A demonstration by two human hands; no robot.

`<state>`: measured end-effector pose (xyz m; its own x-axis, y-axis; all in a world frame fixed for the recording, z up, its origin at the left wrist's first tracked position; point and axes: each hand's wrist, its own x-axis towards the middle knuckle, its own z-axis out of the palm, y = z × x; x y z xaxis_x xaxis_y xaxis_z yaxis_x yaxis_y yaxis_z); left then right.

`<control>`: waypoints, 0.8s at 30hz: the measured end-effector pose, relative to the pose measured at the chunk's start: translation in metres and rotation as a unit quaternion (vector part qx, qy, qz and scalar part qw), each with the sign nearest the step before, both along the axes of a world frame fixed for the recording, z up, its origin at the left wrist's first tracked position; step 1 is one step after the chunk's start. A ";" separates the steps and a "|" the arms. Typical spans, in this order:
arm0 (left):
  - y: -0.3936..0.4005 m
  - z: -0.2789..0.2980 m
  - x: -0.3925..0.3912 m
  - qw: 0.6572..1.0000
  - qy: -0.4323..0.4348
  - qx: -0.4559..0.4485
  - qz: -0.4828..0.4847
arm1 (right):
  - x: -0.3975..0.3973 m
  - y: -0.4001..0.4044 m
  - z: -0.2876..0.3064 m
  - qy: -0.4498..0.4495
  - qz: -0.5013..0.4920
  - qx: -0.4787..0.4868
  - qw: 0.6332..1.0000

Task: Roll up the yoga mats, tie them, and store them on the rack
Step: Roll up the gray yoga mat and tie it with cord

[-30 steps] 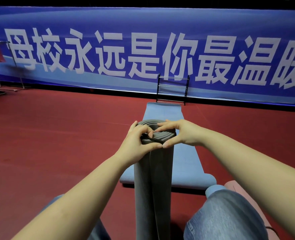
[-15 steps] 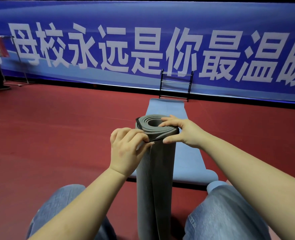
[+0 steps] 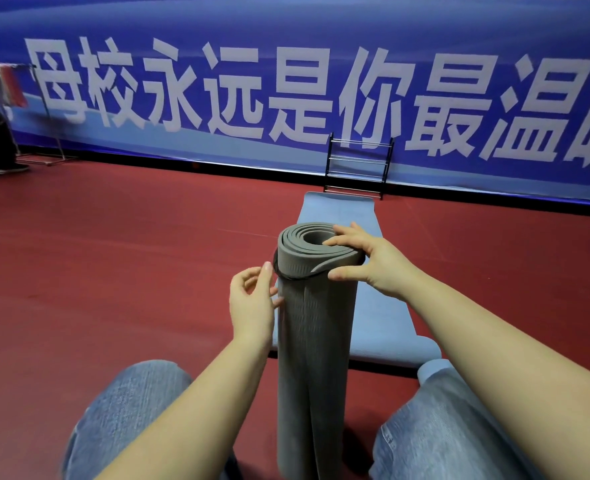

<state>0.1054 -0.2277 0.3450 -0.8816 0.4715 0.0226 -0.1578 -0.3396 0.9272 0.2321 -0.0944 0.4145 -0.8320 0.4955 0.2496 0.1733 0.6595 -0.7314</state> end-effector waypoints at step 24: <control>0.022 0.010 -0.034 0.972 0.009 -0.203 -0.119 | -0.023 -0.001 -0.046 0.145 -0.309 -0.346 0.874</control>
<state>0.0718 -0.2060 0.3547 -0.7477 0.6353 -0.1932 -0.1697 0.0984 0.9806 0.2090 -0.0950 0.3680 -0.3039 0.9436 -0.1314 0.0810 -0.1118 -0.9904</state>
